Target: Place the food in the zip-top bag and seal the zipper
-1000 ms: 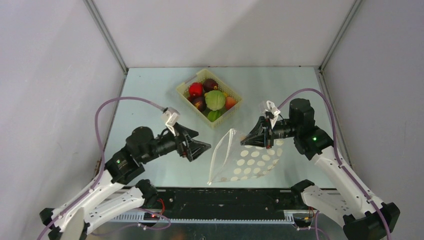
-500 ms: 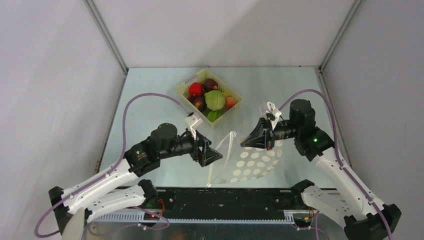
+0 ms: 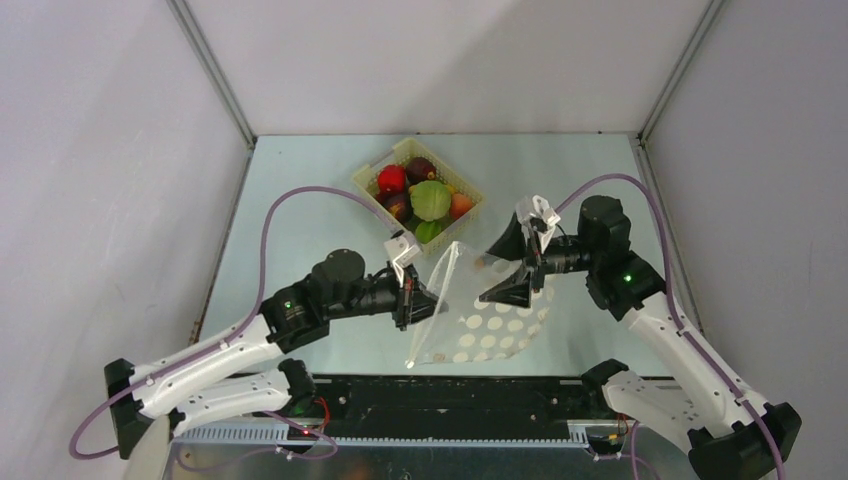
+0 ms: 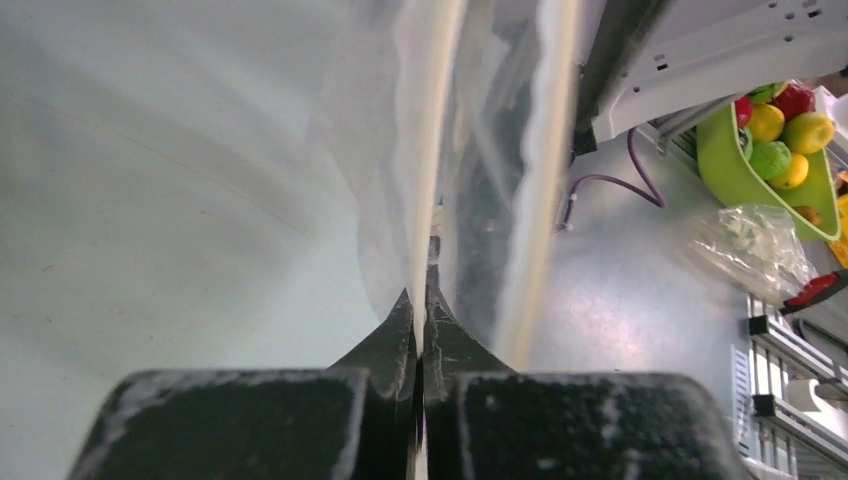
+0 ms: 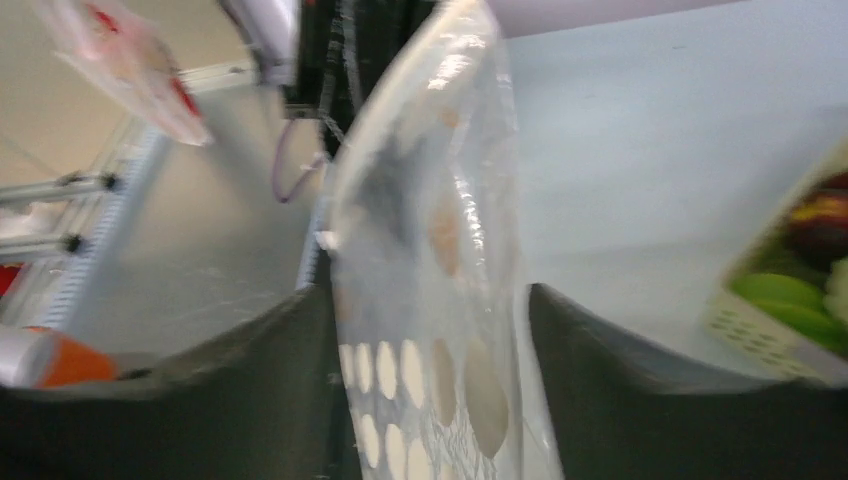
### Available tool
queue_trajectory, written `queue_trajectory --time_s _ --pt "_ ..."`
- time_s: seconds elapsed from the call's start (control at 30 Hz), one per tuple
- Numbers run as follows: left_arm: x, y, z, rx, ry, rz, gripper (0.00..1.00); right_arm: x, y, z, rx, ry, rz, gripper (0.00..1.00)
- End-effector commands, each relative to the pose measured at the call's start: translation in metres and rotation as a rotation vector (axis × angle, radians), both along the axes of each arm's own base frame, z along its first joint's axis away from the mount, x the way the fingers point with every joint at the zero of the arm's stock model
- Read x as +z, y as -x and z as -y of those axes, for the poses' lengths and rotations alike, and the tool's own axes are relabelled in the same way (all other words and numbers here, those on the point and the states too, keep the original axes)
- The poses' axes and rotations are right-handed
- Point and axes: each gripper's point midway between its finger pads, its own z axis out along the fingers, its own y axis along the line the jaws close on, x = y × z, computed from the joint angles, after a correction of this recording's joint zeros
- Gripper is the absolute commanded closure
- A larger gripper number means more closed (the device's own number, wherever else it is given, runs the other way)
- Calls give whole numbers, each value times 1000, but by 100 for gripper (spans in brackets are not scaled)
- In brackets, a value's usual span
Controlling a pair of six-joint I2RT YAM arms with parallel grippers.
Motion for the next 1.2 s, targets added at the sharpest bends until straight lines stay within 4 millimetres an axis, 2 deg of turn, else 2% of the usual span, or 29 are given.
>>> queue_trajectory --time_s 0.0,0.03,0.07,0.1,0.2,0.23,0.3,0.43,0.47,0.5,0.53,0.6,0.67,0.73,0.77,0.8,0.9,1.07,1.17 --pt "16 -11 -11 95 37 53 100 18 -33 -2 -201 -11 27 7" --pt "15 -14 -15 128 35 44 100 16 -44 1 -273 1 17 2" --pt "14 -24 -25 212 19 48 100 15 -46 1 -303 6 6 1" --pt "13 -28 -31 259 14 34 100 14 -58 5 -386 11 -14 1" --pt "4 -54 -70 514 -70 22 100 13 -81 15 -565 15 -66 1" --pt "3 -57 -78 561 -76 6 100 12 -91 21 -643 13 -97 0" --pt "1 -64 -98 668 -113 3 100 8 -98 26 -716 16 -148 1" --pt "0 -75 -137 857 -191 12 100 -2 -104 31 -850 16 -295 1" --pt "3 -78 -151 925 -220 12 100 -7 -99 25 -846 32 -312 1" --pt "5 -82 -163 991 -239 25 100 -9 -105 27 -901 32 -321 1" --pt "7 -80 -173 1032 -261 5 100 -12 -100 19 -896 44 -323 1" --pt "12 -81 -194 1130 -303 8 100 -13 -102 14 -956 40 -314 0" --pt "16 -83 -205 1185 -336 23 100 -10 -97 1 -950 18 -325 1" --pt "19 -86 -205 1198 -351 33 100 -6 -94 -16 -934 -12 -333 1" --pt "20 -89 -195 1181 -341 27 100 -10 -89 -29 -908 -6 -339 1" --pt "20 -90 -190 1158 -346 33 100 -2 -88 -37 -894 -43 -337 0" --pt "18 -97 -149 1040 -318 9 100 6 -77 -70 -825 -94 -336 1" --pt "8 -102 -103 908 -309 -30 100 3 -70 -93 -818 -137 -433 1" --pt "-2 -102 -70 808 -299 -71 100 -10 -75 -99 -851 -118 -474 1"
